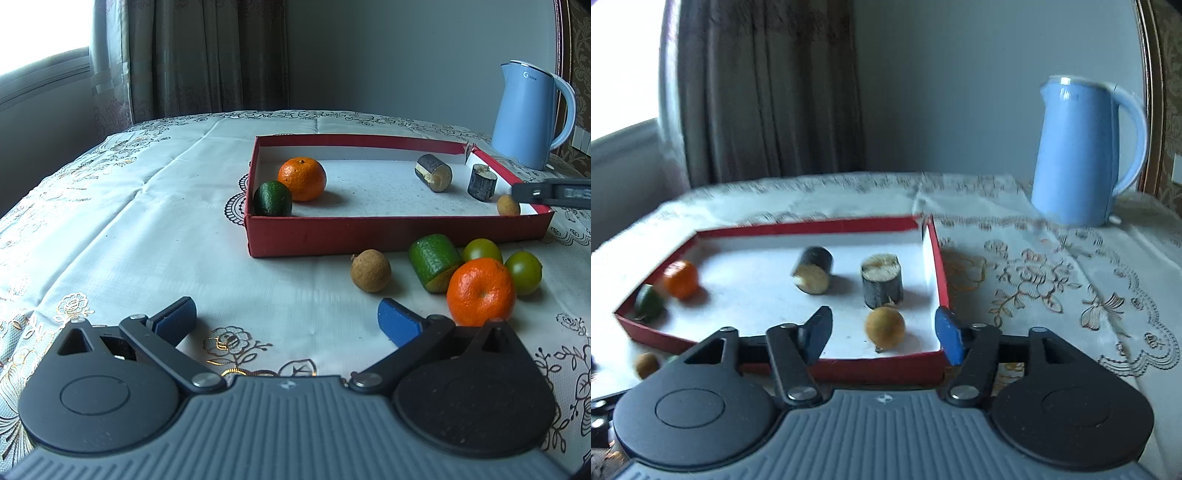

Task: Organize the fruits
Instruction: 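Carry the brown fruit into the red box with the right gripper and release, then close the left gripper on the second brown round fruit while the right gripper withdraws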

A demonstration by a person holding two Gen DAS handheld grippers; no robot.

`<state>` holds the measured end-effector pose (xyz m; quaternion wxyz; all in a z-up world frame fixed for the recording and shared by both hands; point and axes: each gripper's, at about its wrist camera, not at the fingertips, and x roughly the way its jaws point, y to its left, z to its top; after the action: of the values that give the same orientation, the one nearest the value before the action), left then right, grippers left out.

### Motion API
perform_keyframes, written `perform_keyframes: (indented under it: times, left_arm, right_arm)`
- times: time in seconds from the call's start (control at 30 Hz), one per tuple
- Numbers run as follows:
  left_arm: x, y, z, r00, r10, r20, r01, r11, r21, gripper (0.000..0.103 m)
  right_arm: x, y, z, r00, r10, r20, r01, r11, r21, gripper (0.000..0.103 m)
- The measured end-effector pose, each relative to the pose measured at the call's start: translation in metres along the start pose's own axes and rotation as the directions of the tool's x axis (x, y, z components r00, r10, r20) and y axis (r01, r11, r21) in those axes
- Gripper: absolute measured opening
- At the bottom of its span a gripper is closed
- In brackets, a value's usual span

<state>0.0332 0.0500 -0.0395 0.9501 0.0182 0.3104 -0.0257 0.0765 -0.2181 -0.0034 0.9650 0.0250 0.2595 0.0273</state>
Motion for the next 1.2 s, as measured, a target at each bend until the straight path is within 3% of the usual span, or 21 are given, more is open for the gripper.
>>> perform_keyframes:
  times: [0.13,0.27,0.47,0.87,0.97,1.1,1.2]
  left_arm:
    - [0.0,0.0,0.0,1.0,0.0,0.0,0.0,1.0,-0.001,0.103]
    - [0.0,0.0,0.0,1.0,0.0,0.0,0.0,1.0,0.0,0.103]
    - [0.0,0.0,0.0,1.0,-0.001,0.0,0.001,1.0,-0.001,0.103]
    - [-0.002,-0.007,-0.001,1.0,0.021,0.011,-0.021,0.999,0.029,0.103]
    - [-0.004,-0.011,0.002,1.0,-0.003,0.009,0.002,0.999,0.041,0.103]
    - [-0.006,-0.018,0.01,0.999,-0.017,0.043,0.014,0.998,0.065,0.103]
    - [-0.004,-0.026,0.015,0.997,0.015,0.076,-0.024,0.994,0.11,0.103]
  right_arm:
    - [-0.028,-0.002,-0.011,0.996,0.007,0.089,-0.006,1.0,-0.008,0.07]
    - [-0.04,-0.011,-0.02,0.995,0.014,0.103,-0.016,1.0,0.016,0.07]
    - [-0.04,-0.027,-0.027,0.999,-0.006,0.046,0.002,0.996,0.086,0.07]
    - [-0.034,-0.029,-0.039,0.998,-0.038,-0.045,0.041,0.996,0.075,0.074]
    - [-0.033,-0.029,-0.039,0.998,-0.038,-0.055,0.042,0.996,0.077,0.077]
    - [-0.031,-0.03,-0.039,0.997,-0.04,-0.061,0.045,0.996,0.082,0.077]
    - [-0.03,-0.032,-0.039,0.997,-0.042,-0.069,0.048,0.995,0.089,0.077]
